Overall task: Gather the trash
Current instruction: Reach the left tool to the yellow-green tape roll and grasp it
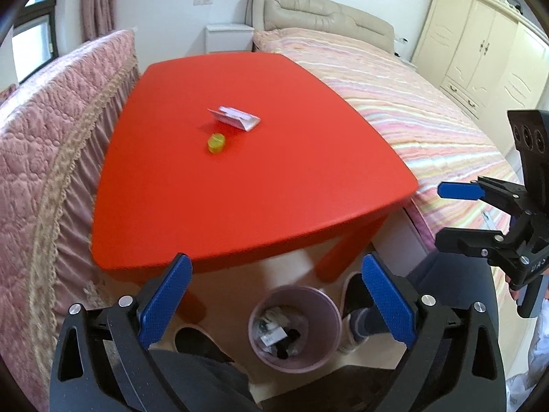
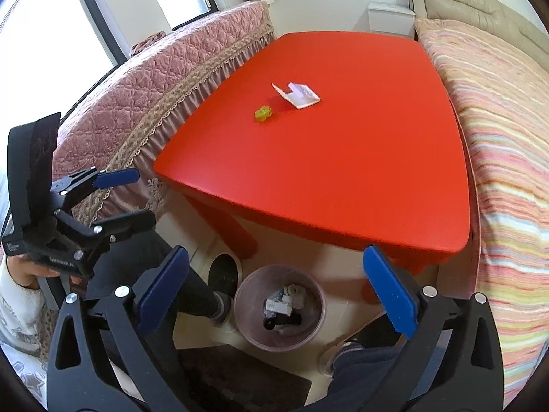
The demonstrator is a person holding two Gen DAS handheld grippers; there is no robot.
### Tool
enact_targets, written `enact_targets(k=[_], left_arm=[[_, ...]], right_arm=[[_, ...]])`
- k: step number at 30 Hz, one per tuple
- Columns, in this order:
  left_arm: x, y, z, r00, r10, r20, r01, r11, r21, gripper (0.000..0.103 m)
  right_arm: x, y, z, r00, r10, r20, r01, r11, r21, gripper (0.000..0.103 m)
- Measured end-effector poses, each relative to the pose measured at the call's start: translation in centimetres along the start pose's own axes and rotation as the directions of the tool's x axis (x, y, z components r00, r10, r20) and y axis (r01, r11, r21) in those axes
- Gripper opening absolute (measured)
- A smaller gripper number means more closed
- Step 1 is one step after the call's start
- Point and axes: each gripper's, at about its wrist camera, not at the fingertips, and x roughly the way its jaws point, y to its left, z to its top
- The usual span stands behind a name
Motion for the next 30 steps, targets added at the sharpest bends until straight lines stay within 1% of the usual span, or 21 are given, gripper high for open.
enact_targets(k=[5,8,13,18,23,28,30], left_arm=[[0.8,1.6,2.4,1.000,0.019,-0.001,-0.019,1.000,-0.005,0.095],[1.6,2.4,4.1,1.000,0.016,-0.008,-0.016,1.000,0.001,0.095],[3.8,3.9,7.5,0.999,0.015,-0.035,-0.015,1.000,0.009,0.095],[7.6,5.5,10.4,0.994,0.026,-0.102,-0.024,0.999,0.020,0.095],[11.8,6.9,12.3,0.982,0.044,-0.183,-0.040,0.999,0.027,0.095],[14.7,7.4,13.2,0.969,0.069,-0.238,-0.056,0.997,0.060,0.095],[15.6,7.6,13.3,0.964,0.090,-0.248,-0.074,0.995,0.070,0.095]], right_arm=[[0.3,-0.4,2.0,1.000,-0.015,0.008,0.015,1.000,-0.022,0.100],[0.7,-0.7,3.2,1.000,-0.023,0.011,0.023,0.999,-0.030,0.100],[1.2,-0.9,4.2,1.000,-0.022,0.009,0.022,0.999,-0.036,0.100],[1.7,-1.3,4.3,1.000,-0.020,-0.003,0.020,0.999,-0.029,0.100],[2.0,-1.9,4.1,1.000,-0.024,-0.015,0.023,1.000,-0.017,0.100],[2.1,-2.2,4.1,0.999,-0.033,-0.021,0.033,0.999,-0.007,0.100],[2.1,-2.4,4.0,0.999,-0.034,-0.021,0.034,0.999,-0.002,0.100]])
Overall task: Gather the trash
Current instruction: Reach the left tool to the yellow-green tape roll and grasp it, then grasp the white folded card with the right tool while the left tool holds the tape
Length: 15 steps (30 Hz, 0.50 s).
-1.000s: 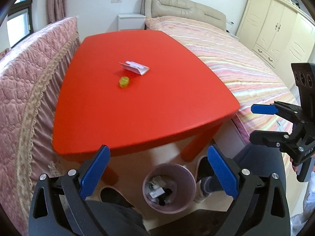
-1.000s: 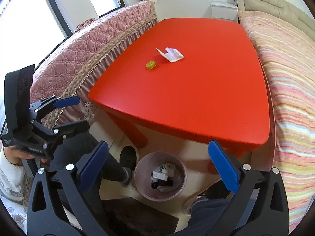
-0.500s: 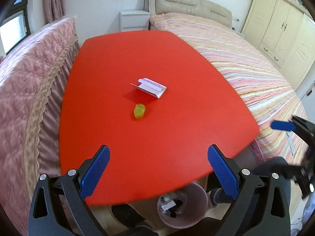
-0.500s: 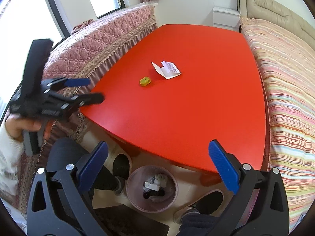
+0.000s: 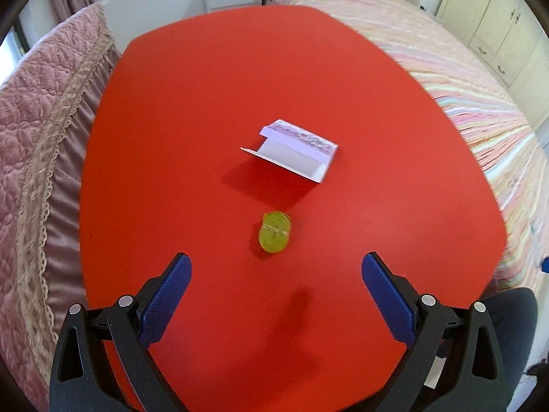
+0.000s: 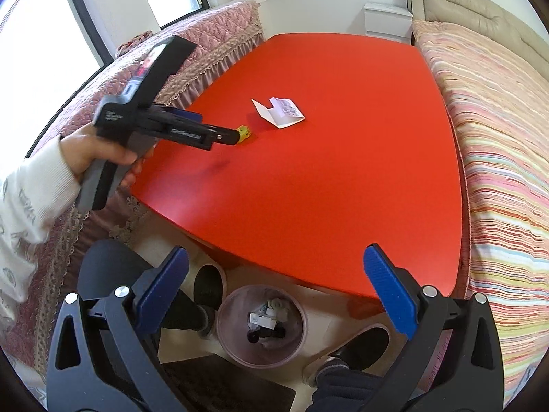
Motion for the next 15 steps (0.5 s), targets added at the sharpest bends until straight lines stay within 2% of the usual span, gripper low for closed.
enact_targets(k=[2,3,4,5,7,8,10,12,15], left_arm=[[0.7,0.0,0.2,1.000,0.010,0.001,-0.010,1.000,0.008,0.095],[1.1,-0.1,0.3,1.000,0.016,0.000,-0.016,1.000,0.011,0.090],[1.4,-0.2,0.3,1.000,0.015,-0.004,-0.015,1.000,0.011,0.076],[2.0,-0.2,0.4,1.000,0.014,-0.016,-0.014,1.000,0.007,0.070],[2.5,-0.1,0.4,1.000,0.022,-0.022,-0.022,1.000,0.003,0.051],[2.7,0.0,0.3,0.999,0.024,-0.021,-0.024,1.000,0.001,0.047],[2.9,0.4,0.4,0.999,0.035,-0.007,-0.035,0.999,-0.002,0.031],[2.8,0.5,0.4,1.000,0.028,0.001,-0.028,1.000,-0.004,0.020],[2.8,0.7,0.4,0.999,0.035,0.007,-0.035,0.999,0.003,0.020]], right_arm=[[0.0,-0.1,-0.1,1.000,-0.001,-0.002,0.001,1.000,0.004,0.100],[0.1,-0.2,-0.1,1.000,-0.002,-0.004,0.002,1.000,0.005,0.100],[0.1,-0.3,-0.2,1.000,-0.003,-0.006,0.003,1.000,0.006,0.100],[0.2,-0.4,-0.2,1.000,-0.003,-0.010,0.003,1.000,0.007,0.100],[0.2,-0.5,-0.2,1.000,-0.005,-0.012,0.005,1.000,0.008,0.100],[0.2,-0.6,-0.2,1.000,-0.005,-0.012,0.005,1.000,0.009,0.100],[0.2,-0.7,0.0,1.000,-0.007,-0.011,0.007,1.000,0.008,0.100],[0.2,-0.7,0.2,1.000,-0.006,-0.011,0.006,1.000,0.005,0.100],[0.5,-0.6,0.7,1.000,-0.002,-0.012,0.002,1.000,-0.002,0.100]])
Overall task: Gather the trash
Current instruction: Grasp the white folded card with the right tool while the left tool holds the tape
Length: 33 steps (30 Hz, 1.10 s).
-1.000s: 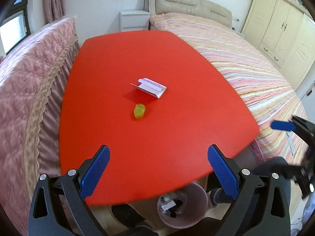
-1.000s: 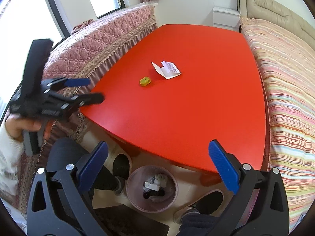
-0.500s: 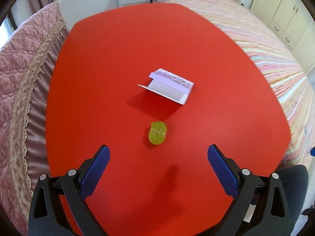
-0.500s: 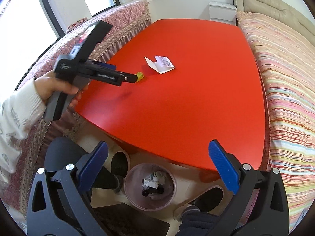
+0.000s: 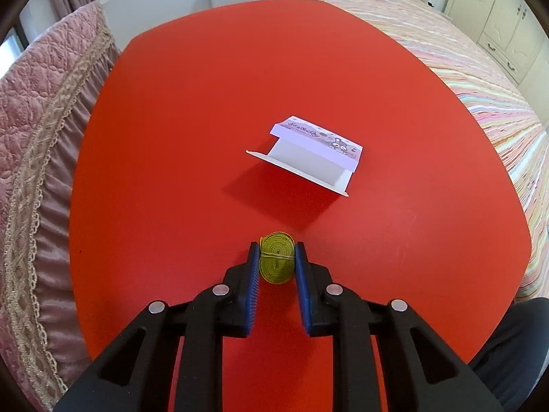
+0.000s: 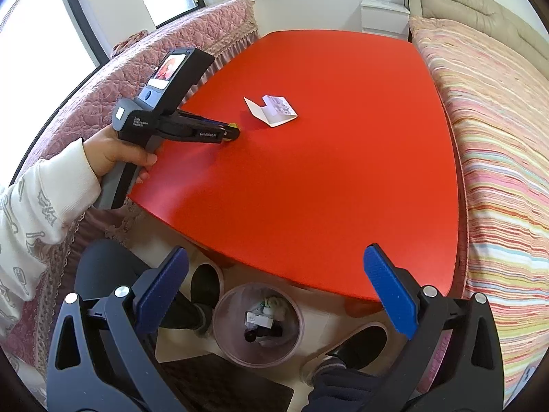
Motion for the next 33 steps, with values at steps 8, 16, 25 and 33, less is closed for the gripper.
enact_targets(k=[8,16,25,33], left_arm=[[-2.0,0.5,-0.7,0.999,-0.006,0.034,0.007,1.000,-0.016,0.020],[-4.2,1.4,-2.2,0.999,-0.005,0.053,0.007,0.999,-0.043,0.020],[-4.9,3.3,-3.9,0.998,-0.008,0.057,0.012,0.997,-0.080,0.020],[-5.4,4.2,-5.0,0.998,-0.010,0.063,0.016,0.995,-0.100,0.020]], right_arm=[[1.6,0.8,3.2,1.000,0.013,-0.001,-0.013,0.999,-0.048,0.100],[6.1,3.0,10.2,0.999,-0.013,-0.035,0.006,0.985,-0.171,0.100],[14.2,5.8,16.8,0.983,-0.095,-0.160,0.043,0.952,-0.303,0.100],[20.7,7.8,18.0,0.935,-0.223,-0.275,0.090,0.901,-0.424,0.051]])
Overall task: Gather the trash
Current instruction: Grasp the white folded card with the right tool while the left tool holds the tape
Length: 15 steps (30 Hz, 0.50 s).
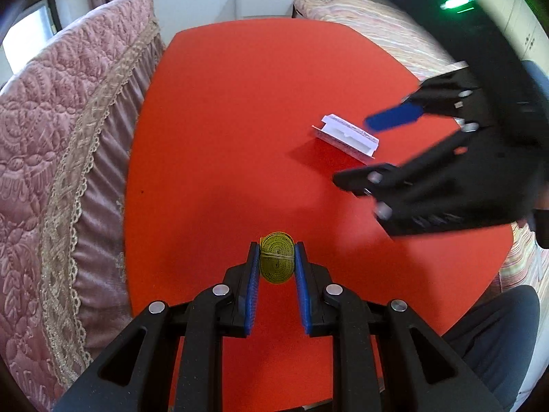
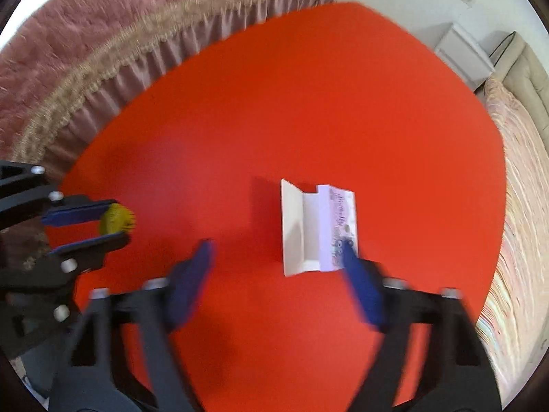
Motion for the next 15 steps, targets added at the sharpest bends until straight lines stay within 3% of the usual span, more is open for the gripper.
enact_targets(k=[1,3,4,9,15], left_arm=[[0.0,0.1,-0.1,1.000,0.000,0.000,0.000,1.000,-0.002,0.020],[-0.2,0.1,-0.3,1.000,-0.001,0.003,0.001,1.000,-0.002,0.020],[-0.2,0.1,-0.3,1.000,-0.001,0.004,0.001,1.000,-0.001,0.020],[-0.3,0.1,-0.4,1.000,0.005,0.011,-0.005,1.000,0.005,0.020],[-0.9,-0.8,-0.7,1.000,0.015,0.022,-0.015,1.000,0.013,0.020]], right_arm=[[0.4,-0.1,0.1,1.000,-0.015,-0.008,0.015,1.000,0.002,0.045],[0.7,-0.2,0.2,0.999,-0.034,-0.010,0.034,0.999,0.013,0.015],[0.6,-0.3,0.1,0.999,-0.039,-0.004,0.039,0.999,0.016,0.010],[-0.4,-0.9,-0.6,0.998,-0.056,0.030,0.055,0.998,0.034,0.002],[-2.8,-1.7,-1.7,0.996,-0.044,0.076,0.039,0.997,0.068,0.000]])
